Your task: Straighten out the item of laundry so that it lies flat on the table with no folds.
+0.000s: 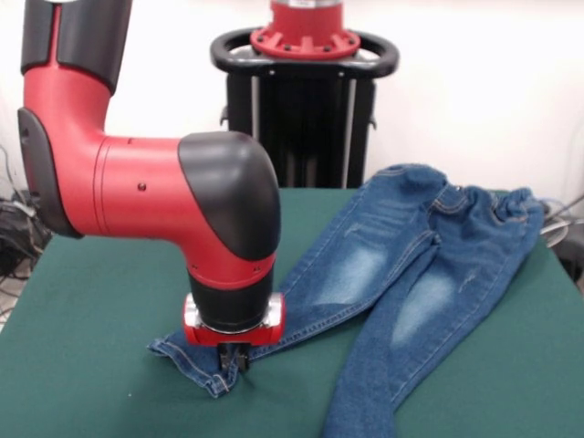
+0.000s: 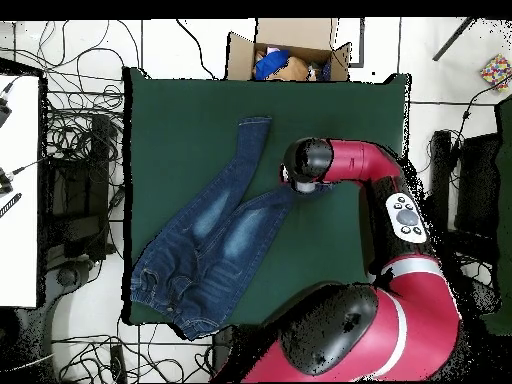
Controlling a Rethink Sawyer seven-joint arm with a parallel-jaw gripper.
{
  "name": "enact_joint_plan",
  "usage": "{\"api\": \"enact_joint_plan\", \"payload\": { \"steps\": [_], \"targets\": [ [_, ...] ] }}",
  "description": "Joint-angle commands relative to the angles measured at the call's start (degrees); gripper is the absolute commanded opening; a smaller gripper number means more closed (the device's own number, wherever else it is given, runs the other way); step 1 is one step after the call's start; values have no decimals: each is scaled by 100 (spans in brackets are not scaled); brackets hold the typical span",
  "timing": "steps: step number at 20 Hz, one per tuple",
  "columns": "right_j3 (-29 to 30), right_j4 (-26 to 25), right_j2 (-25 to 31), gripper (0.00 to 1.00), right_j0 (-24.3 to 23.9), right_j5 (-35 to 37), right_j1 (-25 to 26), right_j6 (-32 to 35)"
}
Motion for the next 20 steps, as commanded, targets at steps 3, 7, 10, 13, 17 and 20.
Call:
{"api": "enact_joint_plan", "payload": {
  "steps": [3, 7, 10, 13, 17, 20],
  "targets": [
    [-838, -633, 773, 0, -29, -1035, 1022, -1722],
    [-774, -636, 777, 0, -59, -968, 909, -1728],
    [-708, -648, 768, 0, -86, -990, 849, -1735],
    [-695, -631, 758, 0, -101, -985, 814, -1794],
    [-732, -581, 768, 0, -135, -810, 722, -1958],
    [-826, -532, 783, 0, -151, -588, 660, -2124]
  ]
}}
